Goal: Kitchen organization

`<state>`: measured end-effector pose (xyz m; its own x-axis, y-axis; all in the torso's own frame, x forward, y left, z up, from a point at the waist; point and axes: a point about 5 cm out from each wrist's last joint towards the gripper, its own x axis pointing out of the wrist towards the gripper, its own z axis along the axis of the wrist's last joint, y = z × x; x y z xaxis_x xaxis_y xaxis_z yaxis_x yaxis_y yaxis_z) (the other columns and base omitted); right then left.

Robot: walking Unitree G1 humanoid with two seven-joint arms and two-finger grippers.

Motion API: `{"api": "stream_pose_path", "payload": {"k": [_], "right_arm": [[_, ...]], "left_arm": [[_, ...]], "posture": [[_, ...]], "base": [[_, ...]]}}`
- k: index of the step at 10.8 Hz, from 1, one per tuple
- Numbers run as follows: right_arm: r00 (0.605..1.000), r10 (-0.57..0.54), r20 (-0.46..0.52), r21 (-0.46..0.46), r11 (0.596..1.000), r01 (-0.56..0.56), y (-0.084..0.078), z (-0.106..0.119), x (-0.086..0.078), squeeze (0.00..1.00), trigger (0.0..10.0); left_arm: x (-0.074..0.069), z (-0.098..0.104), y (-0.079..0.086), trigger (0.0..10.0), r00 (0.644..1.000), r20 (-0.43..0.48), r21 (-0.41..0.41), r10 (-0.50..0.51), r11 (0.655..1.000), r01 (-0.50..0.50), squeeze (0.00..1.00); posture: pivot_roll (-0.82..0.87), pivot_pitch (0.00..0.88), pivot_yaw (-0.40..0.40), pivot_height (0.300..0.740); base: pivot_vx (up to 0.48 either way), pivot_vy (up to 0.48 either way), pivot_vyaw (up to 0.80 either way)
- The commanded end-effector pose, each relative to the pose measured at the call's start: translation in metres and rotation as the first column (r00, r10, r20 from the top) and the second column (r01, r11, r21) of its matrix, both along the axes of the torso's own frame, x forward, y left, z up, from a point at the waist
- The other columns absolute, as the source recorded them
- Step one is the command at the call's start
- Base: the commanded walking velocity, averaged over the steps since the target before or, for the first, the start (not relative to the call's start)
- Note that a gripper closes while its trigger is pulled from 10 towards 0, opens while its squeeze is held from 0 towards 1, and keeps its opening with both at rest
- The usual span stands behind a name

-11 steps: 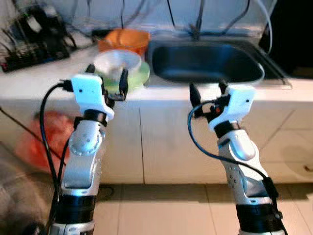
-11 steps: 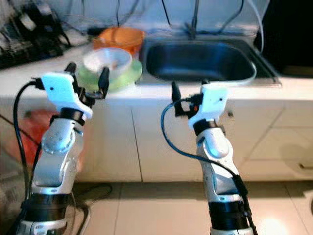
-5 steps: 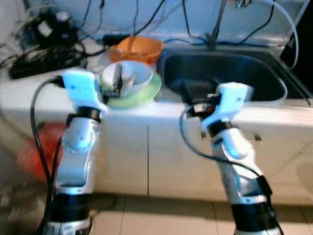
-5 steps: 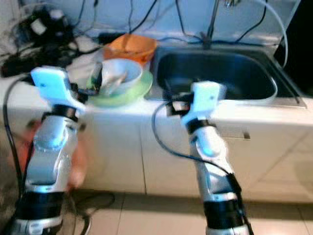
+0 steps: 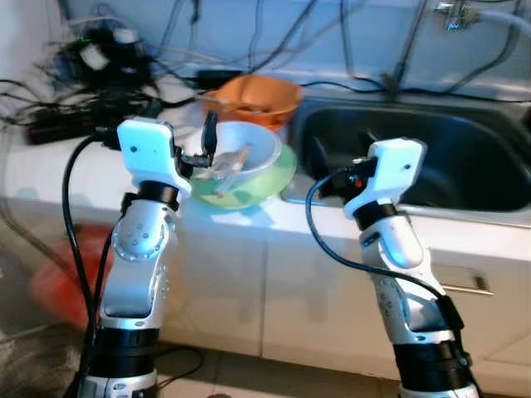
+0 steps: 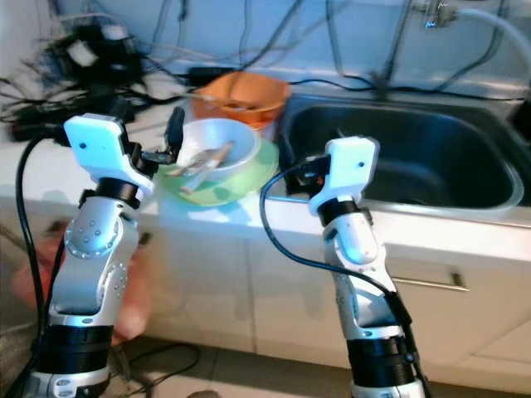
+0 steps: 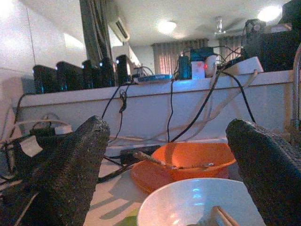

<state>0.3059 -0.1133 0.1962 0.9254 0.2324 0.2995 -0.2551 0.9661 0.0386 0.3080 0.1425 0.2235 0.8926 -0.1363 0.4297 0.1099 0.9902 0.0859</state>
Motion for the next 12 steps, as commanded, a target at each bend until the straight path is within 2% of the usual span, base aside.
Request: {"api": "stream_pose_path", "payload": {"k": [1, 4, 9, 10, 12], "right_arm": [[1.000, -0.025, 0.010, -0.001, 1.000, 0.025, -0.007, 0.001, -0.001, 0.00, 10.0], [1.000, -0.021, 0.006, -0.004, 1.000, 0.021, -0.007, 0.001, 0.000, 0.00, 10.0], [1.000, 0.002, -0.006, -0.030, 1.000, -0.003, -0.004, 0.000, 0.001, 0.00, 10.0], [0.999, 0.033, -0.041, -0.060, 0.998, -0.035, 0.000, -0.003, 0.001, 0.00, 10.0], [0.997, 0.046, -0.068, -0.075, 0.996, -0.051, -0.003, -0.008, 0.001, 0.00, 10.0]], "left_arm": [[-0.004, 0.002, -0.012, 10.0, 0.999, 0.030, 0.025, -0.044, 0.999, 0.044, 0.00], [-0.010, -0.005, -0.019, 10.0, 0.993, 0.045, 0.073, -0.106, 0.992, 0.102, 0.00], [-0.009, -0.006, -0.015, 10.0, 0.996, 0.043, 0.077, -0.076, 0.994, 0.072, 0.00], [-0.013, -0.012, -0.013, 10.0, 0.996, 0.029, 0.089, -0.089, 0.992, 0.086, 0.00], [-0.029, -0.024, -0.003, 10.0, 0.995, 0.035, 0.168, -0.088, 0.982, 0.081, 0.00]], "posture": [[0.04, 0.000, 0.020, 0.740], [0.04, 0.000, 0.016, 0.740], [0.04, 0.000, 0.014, 0.740], [0.04, 0.000, 0.013, 0.740], [0.05, 0.000, 0.006, 0.740]], "base": [[0.000, 0.000, 0.00], [0.000, 0.000, 0.00], [0.000, 0.000, 0.00], [0.000, 0.000, 0.00], [0.000, 0.000, 0.00]]}}
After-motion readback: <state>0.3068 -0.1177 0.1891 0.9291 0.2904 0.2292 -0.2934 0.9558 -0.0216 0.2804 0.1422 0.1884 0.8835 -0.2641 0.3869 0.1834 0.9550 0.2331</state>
